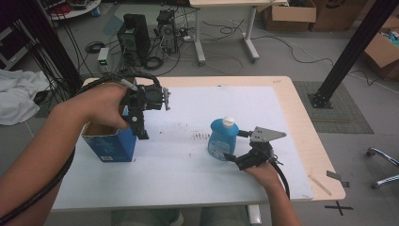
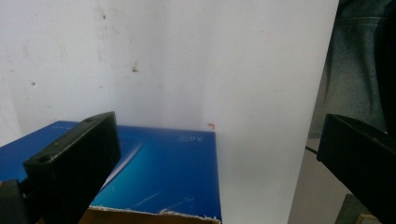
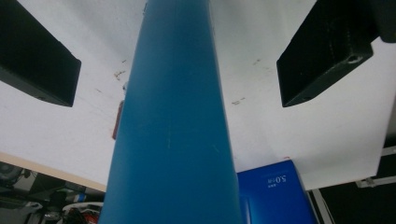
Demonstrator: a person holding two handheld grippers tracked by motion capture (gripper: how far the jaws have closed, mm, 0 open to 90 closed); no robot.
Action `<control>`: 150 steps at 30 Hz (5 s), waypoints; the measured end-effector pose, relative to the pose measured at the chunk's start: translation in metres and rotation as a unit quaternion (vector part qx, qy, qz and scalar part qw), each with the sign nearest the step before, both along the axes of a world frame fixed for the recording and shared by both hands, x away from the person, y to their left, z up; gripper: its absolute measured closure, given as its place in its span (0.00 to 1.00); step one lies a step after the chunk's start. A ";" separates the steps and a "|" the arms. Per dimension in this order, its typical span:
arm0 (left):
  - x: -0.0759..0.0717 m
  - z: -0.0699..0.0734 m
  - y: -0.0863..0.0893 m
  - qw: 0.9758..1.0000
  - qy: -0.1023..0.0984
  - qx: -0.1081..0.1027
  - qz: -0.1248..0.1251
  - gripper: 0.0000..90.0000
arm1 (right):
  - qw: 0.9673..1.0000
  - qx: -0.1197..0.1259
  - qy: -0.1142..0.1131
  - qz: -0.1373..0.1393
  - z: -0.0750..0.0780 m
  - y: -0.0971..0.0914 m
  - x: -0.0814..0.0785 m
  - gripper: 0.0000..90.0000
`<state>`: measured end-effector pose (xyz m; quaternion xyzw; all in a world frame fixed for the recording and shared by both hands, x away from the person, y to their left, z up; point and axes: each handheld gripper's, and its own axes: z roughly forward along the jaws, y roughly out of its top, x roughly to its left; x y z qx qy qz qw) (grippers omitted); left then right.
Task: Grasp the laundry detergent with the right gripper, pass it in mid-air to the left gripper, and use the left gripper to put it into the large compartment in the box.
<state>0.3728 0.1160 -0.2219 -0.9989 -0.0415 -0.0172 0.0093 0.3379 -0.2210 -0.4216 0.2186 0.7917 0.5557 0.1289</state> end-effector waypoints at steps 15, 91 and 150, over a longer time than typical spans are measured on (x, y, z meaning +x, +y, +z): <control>-0.001 -0.002 0.002 1.000 0.003 0.000 -0.001 0.00 | 1.000 -0.001 0.009 -0.019 -0.020 0.020 0.014 0.00; -0.001 -0.008 0.000 1.000 0.007 0.000 0.000 0.00 | 1.000 -0.007 -0.017 -0.004 -0.012 0.026 0.009 0.50; -0.044 -0.017 -0.055 0.997 0.037 -0.005 -0.063 0.00 | 0.969 -0.009 -0.007 0.247 0.027 0.165 -0.010 0.50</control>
